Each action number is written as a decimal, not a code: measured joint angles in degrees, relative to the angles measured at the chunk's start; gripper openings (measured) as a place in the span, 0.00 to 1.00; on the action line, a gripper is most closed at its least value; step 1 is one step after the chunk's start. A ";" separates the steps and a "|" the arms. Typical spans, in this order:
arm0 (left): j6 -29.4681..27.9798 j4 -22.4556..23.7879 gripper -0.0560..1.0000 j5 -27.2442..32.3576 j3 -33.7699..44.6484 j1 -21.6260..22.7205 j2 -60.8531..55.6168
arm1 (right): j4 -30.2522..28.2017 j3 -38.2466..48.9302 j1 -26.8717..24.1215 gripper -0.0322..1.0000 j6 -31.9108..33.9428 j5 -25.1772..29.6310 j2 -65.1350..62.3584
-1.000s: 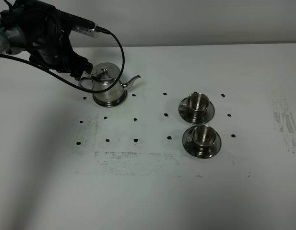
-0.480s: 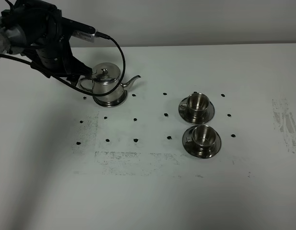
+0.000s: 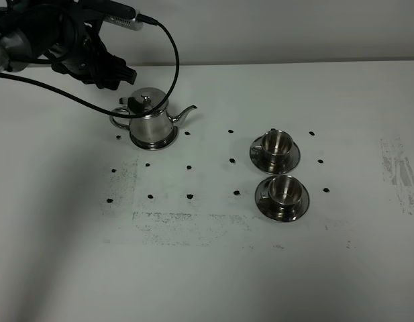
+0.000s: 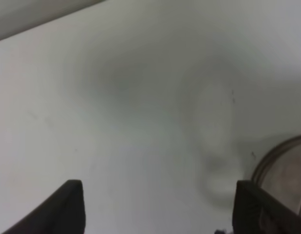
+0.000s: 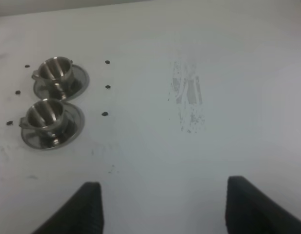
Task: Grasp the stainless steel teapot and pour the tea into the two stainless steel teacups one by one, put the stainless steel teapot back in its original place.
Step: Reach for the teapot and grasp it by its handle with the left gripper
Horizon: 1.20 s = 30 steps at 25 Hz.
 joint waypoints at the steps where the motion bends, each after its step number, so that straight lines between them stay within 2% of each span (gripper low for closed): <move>1: 0.00 0.00 0.64 -0.26 0.00 0.00 0.49 | 0.00 0.00 0.00 0.54 0.00 0.00 0.00; 7: 0.00 -0.22 0.64 0.83 0.00 0.00 1.59 | 0.00 0.00 0.00 0.54 0.00 0.00 0.00; 16: 0.00 -0.26 0.64 6.87 0.00 0.00 1.64 | 0.00 0.00 0.00 0.54 0.00 0.00 0.00; 30: 0.00 -2.56 0.64 7.31 0.00 0.00 1.64 | 0.00 0.00 0.00 0.54 0.00 0.00 0.00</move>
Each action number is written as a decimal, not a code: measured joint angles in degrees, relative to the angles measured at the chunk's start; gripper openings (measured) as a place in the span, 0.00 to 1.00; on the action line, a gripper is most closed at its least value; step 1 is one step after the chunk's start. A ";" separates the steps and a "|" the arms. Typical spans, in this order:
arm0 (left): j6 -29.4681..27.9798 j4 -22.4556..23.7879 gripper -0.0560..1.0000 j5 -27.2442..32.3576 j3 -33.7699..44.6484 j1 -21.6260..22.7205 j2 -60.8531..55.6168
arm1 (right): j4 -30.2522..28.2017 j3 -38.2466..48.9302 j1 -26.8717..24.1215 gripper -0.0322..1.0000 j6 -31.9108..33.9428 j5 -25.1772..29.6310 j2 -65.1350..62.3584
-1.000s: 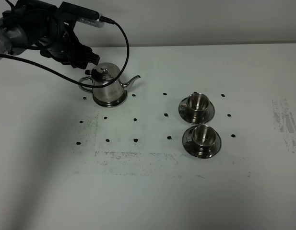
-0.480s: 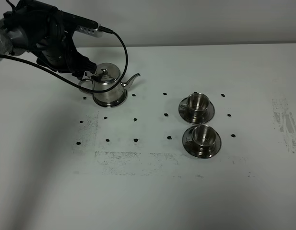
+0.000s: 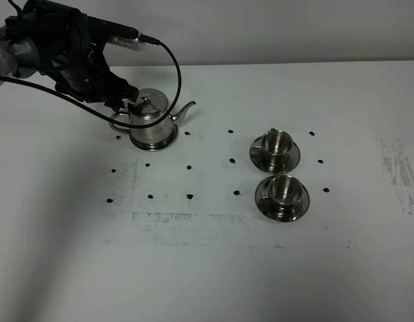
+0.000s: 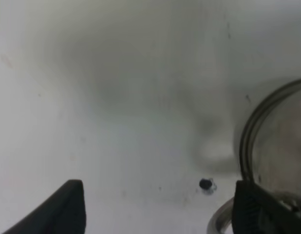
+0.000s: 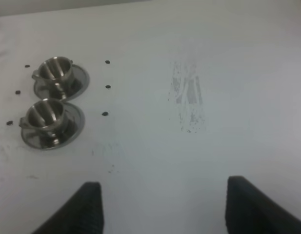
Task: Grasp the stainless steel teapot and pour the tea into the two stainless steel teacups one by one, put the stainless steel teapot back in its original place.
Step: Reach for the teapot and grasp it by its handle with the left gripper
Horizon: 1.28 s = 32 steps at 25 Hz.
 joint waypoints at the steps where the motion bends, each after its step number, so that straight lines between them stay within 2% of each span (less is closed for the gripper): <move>1: 0.00 0.00 0.64 0.53 0.00 0.00 0.00 | 0.00 0.00 0.00 0.54 0.00 0.00 0.00; 7: 1.12 -0.16 0.64 4.96 0.00 0.00 0.00 | 0.00 0.00 0.00 0.54 0.00 0.00 0.00; 12: 1.85 -0.53 0.64 6.03 0.00 -0.40 0.00 | 0.00 0.00 0.00 0.54 0.00 0.00 0.00; 19: 7.63 -5.99 0.64 8.49 0.00 -1.62 0.00 | 0.05 0.00 0.00 0.54 0.00 0.00 0.00; 22: 8.14 -6.46 0.64 9.96 0.00 -1.70 0.00 | 0.05 0.00 0.00 0.54 0.00 0.00 0.00; 32: 8.36 -7.95 0.64 19.56 0.00 -1.70 0.00 | 0.05 0.00 0.00 0.54 0.00 0.00 0.00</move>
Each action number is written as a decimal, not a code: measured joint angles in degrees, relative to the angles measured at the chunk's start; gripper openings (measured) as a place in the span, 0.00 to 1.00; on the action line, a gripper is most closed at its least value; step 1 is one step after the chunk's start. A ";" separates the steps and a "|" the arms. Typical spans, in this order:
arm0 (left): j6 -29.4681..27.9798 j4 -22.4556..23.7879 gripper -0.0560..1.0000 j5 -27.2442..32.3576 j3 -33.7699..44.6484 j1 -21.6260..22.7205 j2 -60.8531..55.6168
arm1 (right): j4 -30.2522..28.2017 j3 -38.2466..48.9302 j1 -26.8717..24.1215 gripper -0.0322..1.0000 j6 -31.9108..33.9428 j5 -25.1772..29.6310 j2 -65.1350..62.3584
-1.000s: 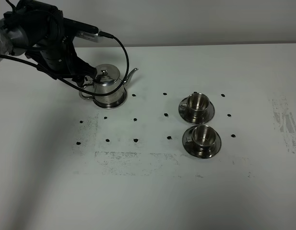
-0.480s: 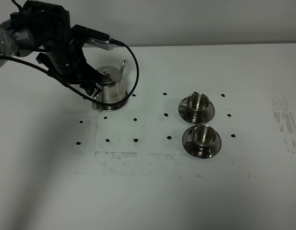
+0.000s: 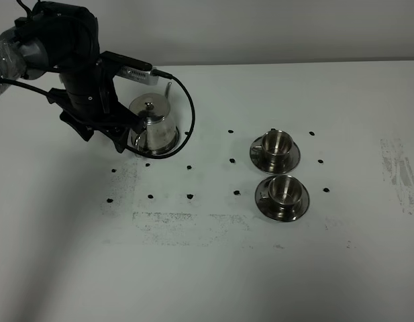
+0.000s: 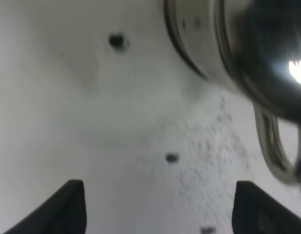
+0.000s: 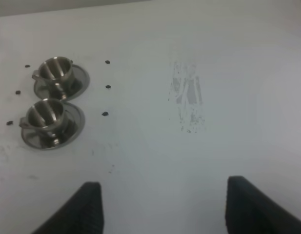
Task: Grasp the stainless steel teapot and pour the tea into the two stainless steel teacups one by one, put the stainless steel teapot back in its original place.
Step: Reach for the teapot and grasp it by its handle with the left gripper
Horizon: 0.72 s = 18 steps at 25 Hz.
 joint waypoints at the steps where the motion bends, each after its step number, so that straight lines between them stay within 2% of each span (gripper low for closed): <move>1: 0.32 -0.73 0.64 0.92 0.00 0.00 0.00 | 0.00 0.00 0.00 0.54 0.00 0.00 0.00; 4: 1.84 -3.54 0.64 1.91 0.00 -0.07 -0.32 | 0.00 0.00 0.00 0.54 0.00 0.00 0.00; 12: 1.91 -4.30 0.64 1.91 0.30 -2.68 -5.72 | 0.00 0.00 0.00 0.54 0.00 0.00 0.00; 16: 0.91 -4.53 0.64 1.78 7.27 -3.61 -10.57 | 0.00 0.00 0.00 0.54 0.00 0.00 0.00; 18: -0.11 -4.35 0.64 -0.57 12.76 -3.61 -14.02 | 0.00 0.00 0.00 0.54 0.00 0.00 0.00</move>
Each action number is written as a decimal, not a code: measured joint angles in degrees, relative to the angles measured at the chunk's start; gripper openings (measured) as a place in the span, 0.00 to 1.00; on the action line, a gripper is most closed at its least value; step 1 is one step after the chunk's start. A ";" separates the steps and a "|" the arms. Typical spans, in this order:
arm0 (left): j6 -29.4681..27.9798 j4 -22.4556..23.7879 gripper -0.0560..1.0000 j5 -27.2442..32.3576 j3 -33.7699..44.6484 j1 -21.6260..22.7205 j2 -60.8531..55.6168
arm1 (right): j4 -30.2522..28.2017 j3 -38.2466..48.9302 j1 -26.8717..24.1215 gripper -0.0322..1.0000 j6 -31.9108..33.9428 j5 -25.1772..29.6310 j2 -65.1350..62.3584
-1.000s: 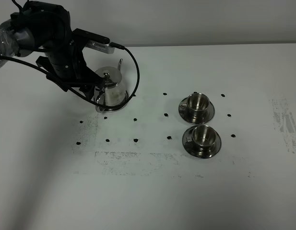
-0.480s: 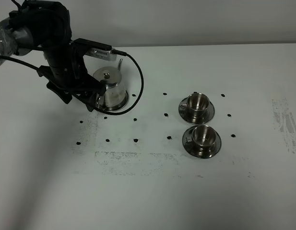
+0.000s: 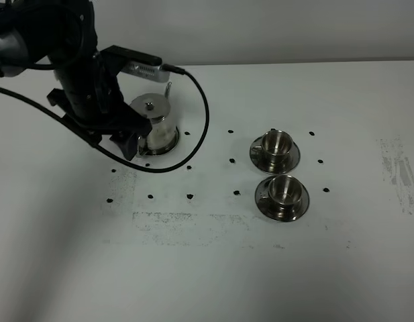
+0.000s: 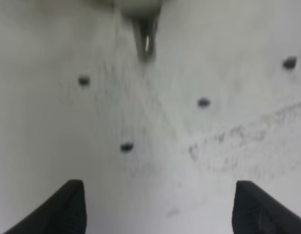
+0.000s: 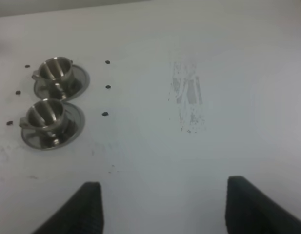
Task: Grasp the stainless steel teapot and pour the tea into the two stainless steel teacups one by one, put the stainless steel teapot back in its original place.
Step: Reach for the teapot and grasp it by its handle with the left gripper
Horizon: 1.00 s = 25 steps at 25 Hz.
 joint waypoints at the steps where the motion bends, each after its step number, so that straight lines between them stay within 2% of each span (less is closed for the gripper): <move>1: -0.56 0.65 0.64 -2.53 3.03 0.00 -1.52 | 0.00 0.00 0.00 0.54 0.00 0.00 0.00; 6: -4.82 5.65 0.64 -15.38 14.43 -0.19 -8.69 | 0.00 0.00 0.00 0.54 0.00 0.00 0.00; 11: -7.86 7.02 0.64 -18.30 17.03 -1.45 -9.44 | 0.00 0.00 0.00 0.54 0.00 0.00 0.00; 17: -9.07 5.63 0.64 -18.49 16.22 -2.13 -7.99 | 0.00 0.00 0.00 0.54 0.00 0.00 0.00; 25: -12.40 4.59 0.64 -9.52 6.30 -2.13 -1.74 | 0.00 0.00 0.00 0.54 0.00 0.00 0.00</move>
